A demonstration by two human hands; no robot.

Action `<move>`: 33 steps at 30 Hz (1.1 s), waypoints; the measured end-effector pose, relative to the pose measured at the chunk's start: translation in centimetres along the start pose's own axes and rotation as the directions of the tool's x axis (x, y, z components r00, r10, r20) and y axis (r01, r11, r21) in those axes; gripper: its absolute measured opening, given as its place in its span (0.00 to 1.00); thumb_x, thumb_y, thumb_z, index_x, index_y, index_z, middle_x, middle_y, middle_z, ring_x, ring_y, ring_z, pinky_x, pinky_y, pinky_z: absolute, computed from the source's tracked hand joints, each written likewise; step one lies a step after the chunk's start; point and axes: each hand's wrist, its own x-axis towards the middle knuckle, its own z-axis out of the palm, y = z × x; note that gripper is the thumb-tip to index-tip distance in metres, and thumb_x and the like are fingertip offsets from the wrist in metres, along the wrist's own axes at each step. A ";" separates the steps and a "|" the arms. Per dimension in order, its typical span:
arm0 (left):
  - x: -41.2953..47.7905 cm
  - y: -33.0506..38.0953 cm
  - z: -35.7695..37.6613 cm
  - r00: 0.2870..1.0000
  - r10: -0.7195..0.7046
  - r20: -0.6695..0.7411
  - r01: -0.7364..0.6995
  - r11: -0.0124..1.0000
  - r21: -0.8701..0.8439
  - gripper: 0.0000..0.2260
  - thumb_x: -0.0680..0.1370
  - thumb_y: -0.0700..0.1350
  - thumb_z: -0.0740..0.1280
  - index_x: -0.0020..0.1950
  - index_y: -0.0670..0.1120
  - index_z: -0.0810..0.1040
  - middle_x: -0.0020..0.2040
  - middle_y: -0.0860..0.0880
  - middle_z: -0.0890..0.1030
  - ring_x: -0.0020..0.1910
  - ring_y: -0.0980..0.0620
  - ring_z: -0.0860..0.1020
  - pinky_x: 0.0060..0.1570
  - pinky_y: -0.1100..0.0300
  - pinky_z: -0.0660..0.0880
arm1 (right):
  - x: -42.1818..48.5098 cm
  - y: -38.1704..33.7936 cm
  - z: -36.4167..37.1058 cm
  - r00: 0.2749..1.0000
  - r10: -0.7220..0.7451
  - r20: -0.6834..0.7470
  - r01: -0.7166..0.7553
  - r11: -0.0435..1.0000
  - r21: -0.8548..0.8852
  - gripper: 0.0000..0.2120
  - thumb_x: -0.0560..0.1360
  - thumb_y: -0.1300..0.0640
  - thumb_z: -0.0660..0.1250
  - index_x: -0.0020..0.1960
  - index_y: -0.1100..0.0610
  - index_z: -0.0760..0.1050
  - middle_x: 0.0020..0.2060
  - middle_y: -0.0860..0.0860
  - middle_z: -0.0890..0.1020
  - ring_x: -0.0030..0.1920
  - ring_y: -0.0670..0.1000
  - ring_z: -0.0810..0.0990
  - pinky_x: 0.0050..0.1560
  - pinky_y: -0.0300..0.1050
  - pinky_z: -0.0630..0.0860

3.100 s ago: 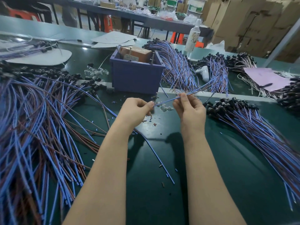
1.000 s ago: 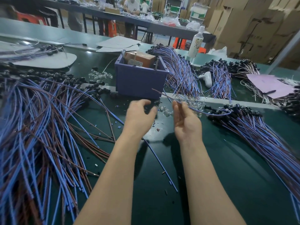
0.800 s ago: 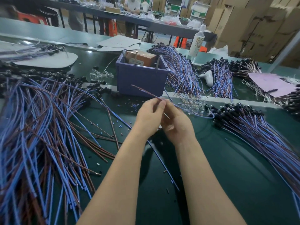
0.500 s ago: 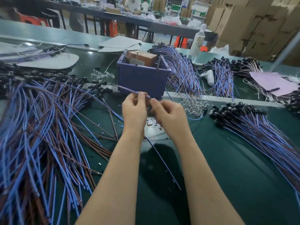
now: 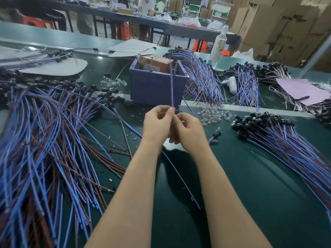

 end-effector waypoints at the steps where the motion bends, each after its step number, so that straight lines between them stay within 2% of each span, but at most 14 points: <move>1: 0.0 0.0 0.0 1.000 -0.005 -0.004 0.006 1.000 0.024 0.05 0.79 0.39 0.64 0.44 0.43 0.77 0.33 0.48 0.76 0.21 0.60 0.71 0.22 0.67 0.68 | 0.0 0.1 0.2 0.999 0.048 0.010 -0.049 0.995 0.089 0.12 0.80 0.61 0.59 0.39 0.59 0.73 0.21 0.47 0.76 0.21 0.44 0.74 0.23 0.34 0.70; 3: 0.2 -0.1 -0.1 0.998 -0.023 -0.053 0.023 1.000 0.008 0.06 0.79 0.39 0.63 0.43 0.44 0.76 0.35 0.49 0.78 0.25 0.61 0.75 0.27 0.67 0.73 | 0.2 0.3 0.8 0.991 0.125 -0.047 -0.112 0.968 0.225 0.11 0.80 0.61 0.60 0.40 0.61 0.74 0.26 0.50 0.79 0.25 0.46 0.79 0.27 0.36 0.74; 4: 0.3 -0.2 -0.2 0.996 -0.031 -0.088 0.030 0.999 -0.011 0.06 0.80 0.38 0.63 0.43 0.44 0.75 0.36 0.49 0.79 0.29 0.60 0.77 0.34 0.64 0.76 | 0.3 0.6 1.0 0.983 0.146 -0.111 -0.117 0.964 0.238 0.11 0.80 0.60 0.60 0.40 0.60 0.74 0.30 0.52 0.81 0.30 0.48 0.81 0.30 0.38 0.76; 6: 0.5 -0.5 -0.4 0.987 -0.038 -0.156 0.038 0.999 -0.002 0.05 0.81 0.39 0.61 0.46 0.43 0.74 0.37 0.50 0.80 0.38 0.53 0.79 0.47 0.57 0.78 | 0.7 1.2 1.2 0.958 0.141 -0.250 -0.101 0.981 0.167 0.11 0.80 0.59 0.60 0.40 0.57 0.74 0.36 0.55 0.82 0.39 0.55 0.83 0.42 0.47 0.80; 8: 0.7 -0.8 -0.5 0.979 -0.029 -0.202 0.039 0.998 0.049 0.05 0.81 0.41 0.60 0.46 0.45 0.73 0.38 0.51 0.81 0.43 0.50 0.80 0.51 0.53 0.77 | 0.9 1.6 1.0 0.933 0.101 -0.344 -0.080 0.994 0.076 0.07 0.80 0.60 0.59 0.45 0.57 0.74 0.35 0.52 0.82 0.41 0.54 0.82 0.50 0.53 0.79; 10: 0.7 -0.9 -0.6 0.975 -0.009 -0.221 0.027 0.996 0.081 0.05 0.81 0.41 0.60 0.46 0.45 0.72 0.37 0.52 0.81 0.41 0.52 0.80 0.47 0.55 0.76 | 0.9 1.8 0.9 0.928 0.044 -0.370 -0.047 0.999 0.001 0.05 0.79 0.60 0.59 0.51 0.57 0.74 0.32 0.48 0.80 0.36 0.48 0.80 0.48 0.46 0.78; 12: 0.8 -1.0 -0.6 0.975 0.013 -0.222 0.009 0.995 0.100 0.04 0.81 0.41 0.60 0.48 0.44 0.74 0.36 0.52 0.81 0.37 0.56 0.79 0.44 0.57 0.75 | 0.7 1.7 0.9 0.940 -0.021 -0.341 -0.018 0.994 -0.111 0.09 0.79 0.60 0.60 0.57 0.57 0.75 0.31 0.46 0.79 0.32 0.44 0.77 0.41 0.37 0.74; 16: 0.6 -1.1 -0.4 0.980 0.061 -0.189 -0.027 0.984 0.179 0.04 0.80 0.41 0.61 0.47 0.44 0.75 0.35 0.53 0.81 0.40 0.52 0.81 0.47 0.58 0.76 | 0.5 1.5 1.3 0.970 -0.102 -0.222 0.037 0.959 -0.281 0.16 0.78 0.61 0.60 0.64 0.57 0.73 0.38 0.54 0.82 0.41 0.53 0.79 0.47 0.42 0.72; 20: 0.3 -0.7 -0.3 0.983 0.086 -0.159 -0.045 0.968 0.246 0.06 0.79 0.40 0.62 0.43 0.47 0.74 0.35 0.53 0.81 0.43 0.49 0.81 0.47 0.58 0.77 | 0.5 1.7 1.3 0.975 -0.110 -0.195 0.044 0.948 -0.316 0.17 0.77 0.61 0.61 0.65 0.56 0.74 0.36 0.50 0.78 0.40 0.49 0.75 0.41 0.36 0.65; 25: 0.0 -0.3 -0.2 0.984 0.094 -0.149 -0.046 0.953 0.299 0.04 0.78 0.41 0.63 0.45 0.44 0.76 0.41 0.46 0.83 0.46 0.47 0.81 0.54 0.51 0.77 | 0.6 1.8 1.4 0.983 -0.078 -0.166 0.024 0.952 -0.305 0.16 0.77 0.58 0.62 0.65 0.55 0.74 0.35 0.50 0.80 0.40 0.49 0.77 0.43 0.39 0.69; 33: -0.4 0.1 -0.2 0.985 0.093 -0.146 -0.033 0.930 0.367 0.04 0.77 0.42 0.63 0.46 0.43 0.77 0.44 0.45 0.83 0.48 0.47 0.80 0.53 0.51 0.76 | 0.4 1.7 1.4 0.984 -0.070 -0.162 0.014 0.946 -0.324 0.14 0.76 0.58 0.63 0.61 0.55 0.77 0.31 0.47 0.77 0.36 0.47 0.74 0.40 0.38 0.66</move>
